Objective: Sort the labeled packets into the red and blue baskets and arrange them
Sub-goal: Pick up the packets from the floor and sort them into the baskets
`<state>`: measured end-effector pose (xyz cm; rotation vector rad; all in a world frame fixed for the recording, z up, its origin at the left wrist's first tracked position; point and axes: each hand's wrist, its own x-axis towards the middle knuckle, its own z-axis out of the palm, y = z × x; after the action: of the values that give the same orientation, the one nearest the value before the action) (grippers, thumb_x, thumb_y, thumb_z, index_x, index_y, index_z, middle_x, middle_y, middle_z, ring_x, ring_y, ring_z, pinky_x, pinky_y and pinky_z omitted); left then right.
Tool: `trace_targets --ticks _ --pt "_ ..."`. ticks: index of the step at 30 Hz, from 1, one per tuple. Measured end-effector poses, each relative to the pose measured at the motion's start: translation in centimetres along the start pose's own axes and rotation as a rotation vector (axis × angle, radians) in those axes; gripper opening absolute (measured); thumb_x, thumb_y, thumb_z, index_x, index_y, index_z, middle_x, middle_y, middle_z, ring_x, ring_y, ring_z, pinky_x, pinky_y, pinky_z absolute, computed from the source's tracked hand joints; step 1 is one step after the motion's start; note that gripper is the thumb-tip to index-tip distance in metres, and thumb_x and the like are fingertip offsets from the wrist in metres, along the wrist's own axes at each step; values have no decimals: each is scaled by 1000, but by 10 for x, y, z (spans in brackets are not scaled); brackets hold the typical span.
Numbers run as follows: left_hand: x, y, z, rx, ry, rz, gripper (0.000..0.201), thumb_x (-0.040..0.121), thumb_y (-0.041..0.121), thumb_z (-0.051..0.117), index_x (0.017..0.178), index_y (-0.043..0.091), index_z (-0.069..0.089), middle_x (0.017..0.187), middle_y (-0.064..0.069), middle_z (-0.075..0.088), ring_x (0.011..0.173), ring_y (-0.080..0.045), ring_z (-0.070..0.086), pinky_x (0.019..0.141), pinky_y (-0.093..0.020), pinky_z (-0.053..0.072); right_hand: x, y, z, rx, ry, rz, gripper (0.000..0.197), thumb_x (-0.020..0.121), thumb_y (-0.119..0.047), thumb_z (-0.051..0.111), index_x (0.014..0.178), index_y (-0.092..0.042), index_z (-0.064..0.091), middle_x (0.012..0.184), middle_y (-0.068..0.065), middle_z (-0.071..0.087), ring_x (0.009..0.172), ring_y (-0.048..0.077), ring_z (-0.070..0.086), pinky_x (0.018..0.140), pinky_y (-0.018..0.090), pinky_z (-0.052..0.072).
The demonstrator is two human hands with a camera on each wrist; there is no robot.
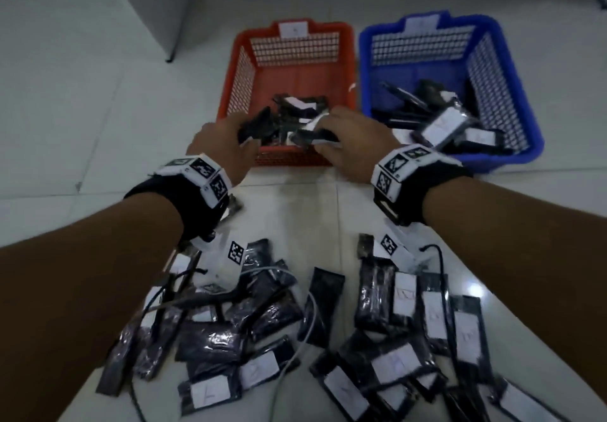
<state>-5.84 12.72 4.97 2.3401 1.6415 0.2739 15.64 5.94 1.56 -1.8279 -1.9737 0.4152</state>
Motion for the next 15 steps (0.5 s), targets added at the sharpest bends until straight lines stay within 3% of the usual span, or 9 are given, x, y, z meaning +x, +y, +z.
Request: trace_targets --ticks 2,4,7,10,12,15 --pt "-1 -15 2 23 14 -53 25 88 26 55 112 20 57 95 -16 66 83 -39 61 69 -39 51 26 -8 6 -25 31 -19 30 93 -28 55 122 -22 60 121 3 56 114 26 54 91 39 43" --pt "-1 -24 5 10 46 -86 23 89 24 53 111 18 55 89 -14 62 79 -38 60 66 -37 48 48 -15 11 -95 19 -25 33 94 -23 52 127 -26 56 125 1 55 119 27 51 99 46 38" --pt "2 -26 9 -6 97 -97 21 89 22 51 109 15 54 82 -8 56 75 -36 58 64 -36 46 74 -23 19 -230 -128 3 47 90 -22 55 135 -30 46 135 -4 52 127 23 42 105 54 27" --pt "8 -19 16 -71 129 -46 22 88 24 53 107 13 53 87 -14 64 76 -37 59 67 -42 52 87 -19 28 -296 -202 32 66 86 -28 60 145 -30 31 145 -2 43 133 23 35 104 53 26" --pt "15 -9 19 -111 139 17 27 90 27 54 111 11 54 93 -15 66 81 -37 61 70 -40 51 85 -11 25 -300 -145 82 69 89 -23 56 149 -27 23 150 1 35 137 25 30 107 53 26" --pt "27 17 27 -155 137 85 32 93 30 56 117 8 54 101 -12 66 91 -32 61 68 -28 39 63 16 7 -296 57 123 53 93 -19 48 144 -20 33 142 6 40 130 28 37 101 48 30"
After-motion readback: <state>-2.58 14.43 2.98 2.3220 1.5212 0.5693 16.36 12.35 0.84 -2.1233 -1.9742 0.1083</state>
